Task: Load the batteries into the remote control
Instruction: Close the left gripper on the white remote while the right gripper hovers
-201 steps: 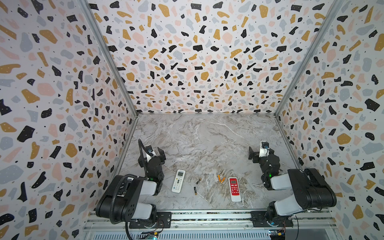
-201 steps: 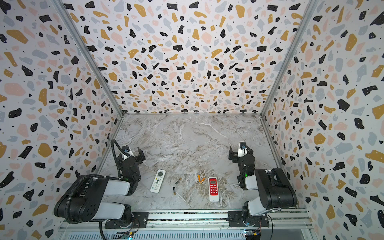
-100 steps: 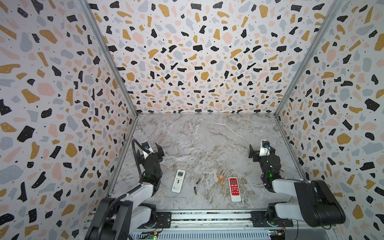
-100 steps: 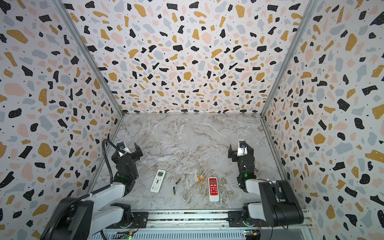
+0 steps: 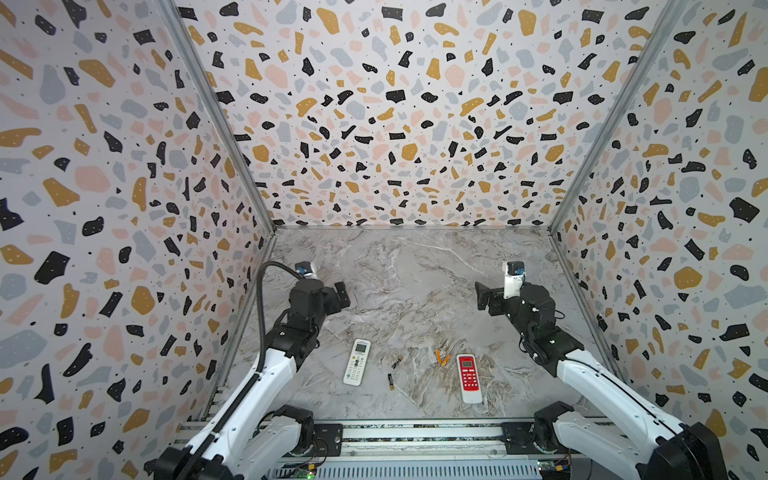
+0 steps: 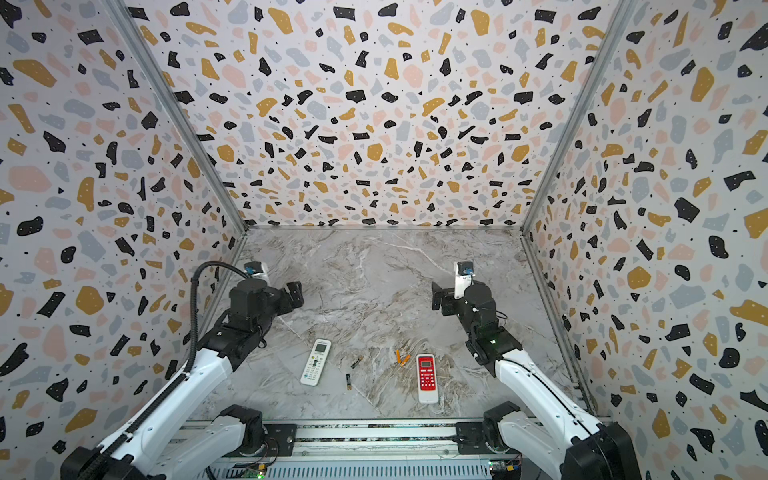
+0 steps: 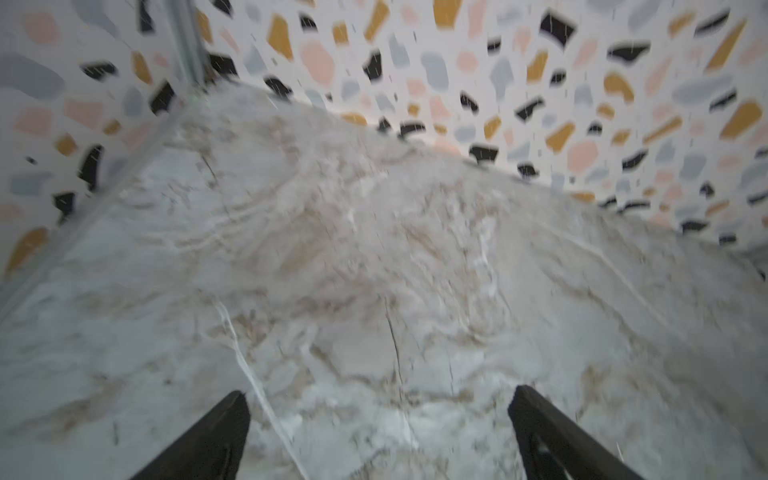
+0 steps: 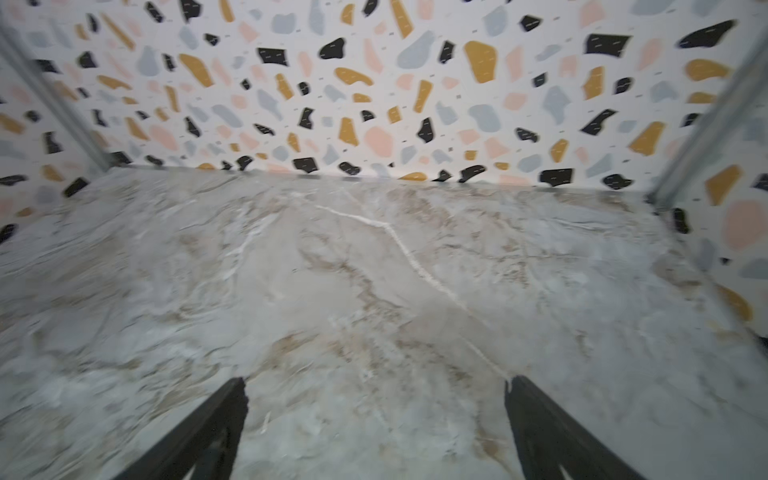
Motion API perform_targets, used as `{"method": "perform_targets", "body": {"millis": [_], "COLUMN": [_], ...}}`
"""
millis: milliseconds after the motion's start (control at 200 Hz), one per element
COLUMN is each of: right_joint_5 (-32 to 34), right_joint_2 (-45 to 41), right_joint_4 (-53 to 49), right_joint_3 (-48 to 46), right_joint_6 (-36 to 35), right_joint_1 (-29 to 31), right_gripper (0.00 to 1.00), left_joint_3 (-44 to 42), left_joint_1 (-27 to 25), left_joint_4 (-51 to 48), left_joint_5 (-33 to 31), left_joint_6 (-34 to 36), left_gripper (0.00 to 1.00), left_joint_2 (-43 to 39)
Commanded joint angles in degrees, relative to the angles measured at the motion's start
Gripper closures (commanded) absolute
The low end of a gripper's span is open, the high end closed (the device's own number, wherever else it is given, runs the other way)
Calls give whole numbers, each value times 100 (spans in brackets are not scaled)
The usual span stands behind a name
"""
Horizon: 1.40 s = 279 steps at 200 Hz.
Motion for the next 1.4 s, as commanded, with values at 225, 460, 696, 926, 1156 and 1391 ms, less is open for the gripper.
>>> {"method": "perform_targets", "body": {"millis": [225, 460, 696, 926, 1156, 1391], "right_joint_5": [-956, -1121, -1225, -1290, -1259, -1171], "right_joint_2": [-249, 126, 366, 379, 256, -15], "right_joint_4": [-888, -829, -727, -709, -647, -701], "right_joint_3": [9, 237, 267, 253, 191, 111], "right_joint_6": [623, 489, 469, 448, 490, 506], "right_joint_1": [1645, 2100, 2107, 2103, 2105, 2103], "right_gripper": [1, 1, 1, 1, 1, 1], "left_joint_3": [374, 398, 299, 249, 238, 218], "left_joint_1": [-1221, -1606, -1723, -1939, -1939, -1944], "left_joint_4": [-2050, -2129, -1926, -1806, -1790, -1684], "left_joint_5": [-238, -181, 137, 268, -62, -101], "left_joint_6": [-128, -192, -267, -294, -331, -346], "left_gripper": [0, 2, 7, 11, 13, 15], "left_joint_2": [1024, 1706, 1975, 2197, 2241, 2480]}}
